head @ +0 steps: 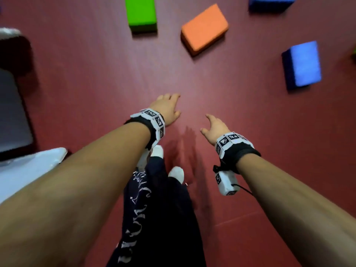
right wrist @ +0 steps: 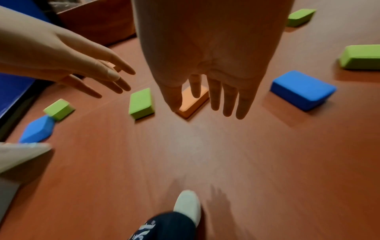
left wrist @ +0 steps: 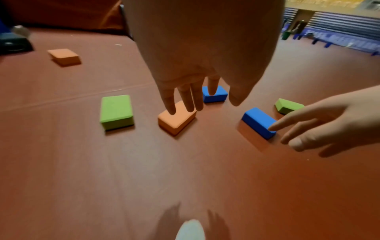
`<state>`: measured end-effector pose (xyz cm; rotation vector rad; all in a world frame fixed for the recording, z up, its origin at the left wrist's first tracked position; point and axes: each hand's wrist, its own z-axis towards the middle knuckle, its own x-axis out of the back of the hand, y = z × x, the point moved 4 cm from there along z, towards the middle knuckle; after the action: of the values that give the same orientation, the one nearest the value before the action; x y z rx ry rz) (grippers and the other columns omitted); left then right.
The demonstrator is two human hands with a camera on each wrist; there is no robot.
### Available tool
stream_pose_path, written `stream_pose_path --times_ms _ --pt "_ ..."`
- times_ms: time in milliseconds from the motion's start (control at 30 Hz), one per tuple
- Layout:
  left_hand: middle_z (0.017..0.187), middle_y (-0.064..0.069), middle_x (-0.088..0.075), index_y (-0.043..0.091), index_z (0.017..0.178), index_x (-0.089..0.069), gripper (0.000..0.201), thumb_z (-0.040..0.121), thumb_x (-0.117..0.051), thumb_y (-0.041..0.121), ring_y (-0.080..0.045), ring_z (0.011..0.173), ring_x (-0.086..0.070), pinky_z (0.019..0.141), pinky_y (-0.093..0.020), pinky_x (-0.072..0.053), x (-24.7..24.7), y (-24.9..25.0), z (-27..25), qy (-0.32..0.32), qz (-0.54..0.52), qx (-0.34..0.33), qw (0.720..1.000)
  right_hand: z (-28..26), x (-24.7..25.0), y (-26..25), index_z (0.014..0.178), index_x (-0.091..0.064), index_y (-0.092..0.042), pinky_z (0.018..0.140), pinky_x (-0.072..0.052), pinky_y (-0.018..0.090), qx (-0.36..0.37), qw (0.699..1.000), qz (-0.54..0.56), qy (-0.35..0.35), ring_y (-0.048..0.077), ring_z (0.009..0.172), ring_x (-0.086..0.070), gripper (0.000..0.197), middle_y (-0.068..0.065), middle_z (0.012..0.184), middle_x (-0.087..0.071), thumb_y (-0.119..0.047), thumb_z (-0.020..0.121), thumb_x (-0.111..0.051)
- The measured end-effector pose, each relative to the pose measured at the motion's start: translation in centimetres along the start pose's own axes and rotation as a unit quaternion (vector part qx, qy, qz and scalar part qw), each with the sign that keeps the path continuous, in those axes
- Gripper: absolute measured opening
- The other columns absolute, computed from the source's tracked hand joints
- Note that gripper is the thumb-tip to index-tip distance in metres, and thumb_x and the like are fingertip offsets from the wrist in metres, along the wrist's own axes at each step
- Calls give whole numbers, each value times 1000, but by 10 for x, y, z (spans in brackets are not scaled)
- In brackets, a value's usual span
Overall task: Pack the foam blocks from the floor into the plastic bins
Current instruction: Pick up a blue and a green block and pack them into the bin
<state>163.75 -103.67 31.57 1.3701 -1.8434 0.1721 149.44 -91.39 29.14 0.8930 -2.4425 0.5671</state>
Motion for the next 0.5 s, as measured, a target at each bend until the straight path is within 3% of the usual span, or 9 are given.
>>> stream_pose_path --times_ms 67,267,500 --pt "145 -14 -37 16 148 -23 60 96 -47 32 -32 133 -35 105 -44 -36 19 57 37 -6 28 -43 999 9 45 39 147 -27 -19 105 -37 41 -40 998 39 25 36 128 -43 61 17 142 -39 -31 93 -53" --pt "143 -14 -38 17 148 -23 60 95 -48 30 -32 130 -37 103 -45 -39 37 153 123 -46 82 -101 990 43 132 112 147 -28 -17 105 -35 37 -107 982 145 65 32 131 -41 60 15 144 -41 -29 94 -53" --pt "145 -14 -36 16 149 -21 60 96 -46 30 -33 132 -36 103 -46 -39 75 245 235 -89 120 -122 981 99 228 188 144 -33 -15 103 -36 35 -186 954 222 77 32 127 -45 57 17 139 -46 -28 93 -54"
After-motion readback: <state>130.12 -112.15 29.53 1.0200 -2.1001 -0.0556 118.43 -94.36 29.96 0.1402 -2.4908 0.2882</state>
